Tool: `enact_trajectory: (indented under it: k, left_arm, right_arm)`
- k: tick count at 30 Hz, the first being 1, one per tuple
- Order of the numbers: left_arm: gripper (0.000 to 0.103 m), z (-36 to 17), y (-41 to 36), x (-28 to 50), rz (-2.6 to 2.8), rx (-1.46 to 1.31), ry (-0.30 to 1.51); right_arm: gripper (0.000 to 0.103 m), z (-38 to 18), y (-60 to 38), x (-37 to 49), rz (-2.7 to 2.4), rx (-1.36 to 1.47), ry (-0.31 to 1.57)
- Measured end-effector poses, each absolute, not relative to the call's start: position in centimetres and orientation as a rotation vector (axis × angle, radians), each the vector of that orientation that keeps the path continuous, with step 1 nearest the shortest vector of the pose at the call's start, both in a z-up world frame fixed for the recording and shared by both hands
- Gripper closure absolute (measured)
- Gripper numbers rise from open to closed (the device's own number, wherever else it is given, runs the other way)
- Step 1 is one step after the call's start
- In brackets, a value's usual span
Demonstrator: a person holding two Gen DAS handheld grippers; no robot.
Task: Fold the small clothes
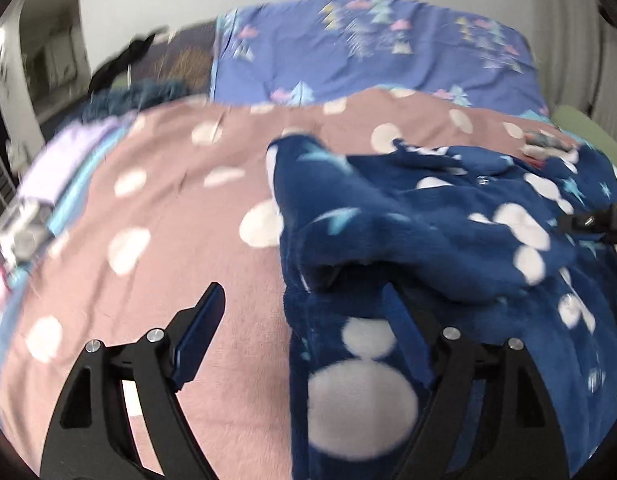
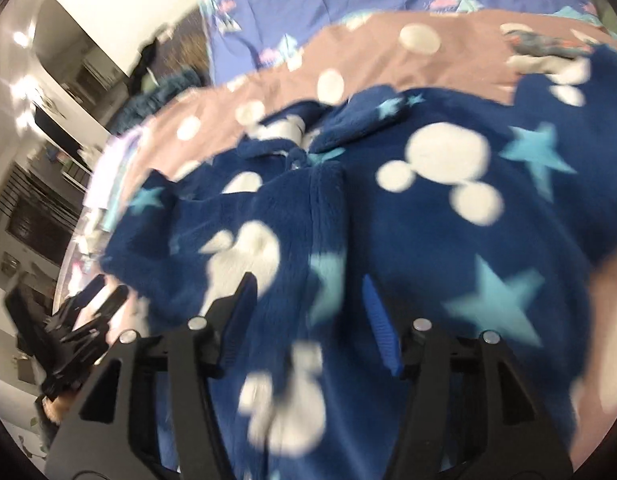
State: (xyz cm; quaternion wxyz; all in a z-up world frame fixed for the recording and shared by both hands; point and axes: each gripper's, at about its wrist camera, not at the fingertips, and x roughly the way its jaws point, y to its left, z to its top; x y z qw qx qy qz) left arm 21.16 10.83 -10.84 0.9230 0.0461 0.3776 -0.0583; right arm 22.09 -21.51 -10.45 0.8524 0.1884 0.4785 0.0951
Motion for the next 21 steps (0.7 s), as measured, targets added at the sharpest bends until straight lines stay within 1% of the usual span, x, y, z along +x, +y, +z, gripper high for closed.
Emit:
enact_trajectory:
  k: [1,2,3,4,7,9,10,11,12,14,15,18,19,20,21]
  left_arm:
    - [0.022,-11.2,11.1,22.0,-0.117,0.077,0.794]
    - [0.022,-11.4,11.0,22.7,-0.107,0.073,0.802]
    - [0.022,-11.7,10.9,23.5,-0.085,0.078,0.81]
    - [0.022,-11.8,10.8,24.1,-0.068,0.089,0.812]
    - [0.022,-11.8,10.3,25.0,0.021,0.159,0.79]
    - [0.021,-11.8,10.4,24.8,0.089,0.233,0.762]
    - [0.019,-11.9,10.6,24.6,0.078,0.255,0.752]
    - [0.018,-12.0,10.6,24.5,0.07,0.266,0.75]
    - [0.018,-12.2,10.5,24.3,0.079,0.287,0.749]
    - [0.018,-12.5,9.9,23.9,0.083,0.328,0.748]
    - [0.018,-12.6,9.5,23.6,0.08,0.358,0.742]
    - [0.019,-12.3,8.9,22.5,0.031,0.389,0.753]
    - [0.022,-12.0,8.8,22.1,0.002,0.374,0.767]
    - [0.028,-11.2,8.9,21.3,-0.042,0.341,0.766]
    - [0.046,-10.8,8.6,21.0,-0.073,0.319,0.762]
  right_arm:
    - [0.065,-11.1,-21.0,23.0,0.192,0.401,1.027]
    - [0.08,-11.7,-20.5,23.9,0.187,0.422,1.049]
    - [0.088,-11.7,-20.1,24.3,0.185,0.432,1.055]
    - [0.093,-11.2,-19.9,24.3,0.17,0.414,1.04]
    - [0.094,-5.7,-19.8,22.0,0.167,0.326,0.822]
    - [0.093,-2.8,-21.2,20.2,0.071,0.244,0.707]
    - [0.092,-2.9,-21.9,20.2,0.019,0.219,0.704]
    - [0.09,-3.5,-22.6,20.7,-0.019,0.203,0.732]
    - [0.087,-5.0,-23.4,21.6,-0.043,0.191,0.795]
    - [0.09,-8.8,-25.1,23.0,-0.138,0.16,0.93]
    - [0.09,-9.9,-25.9,22.8,-0.174,0.165,0.94]
    - [0.089,-9.7,-27.2,21.2,-0.126,0.283,0.884]
    - [0.089,-9.3,-27.3,20.6,-0.096,0.311,0.868]
    - [0.089,-8.7,-26.8,19.9,-0.036,0.336,0.84]
    - [0.089,-8.3,-26.3,19.4,0.017,0.347,0.823]
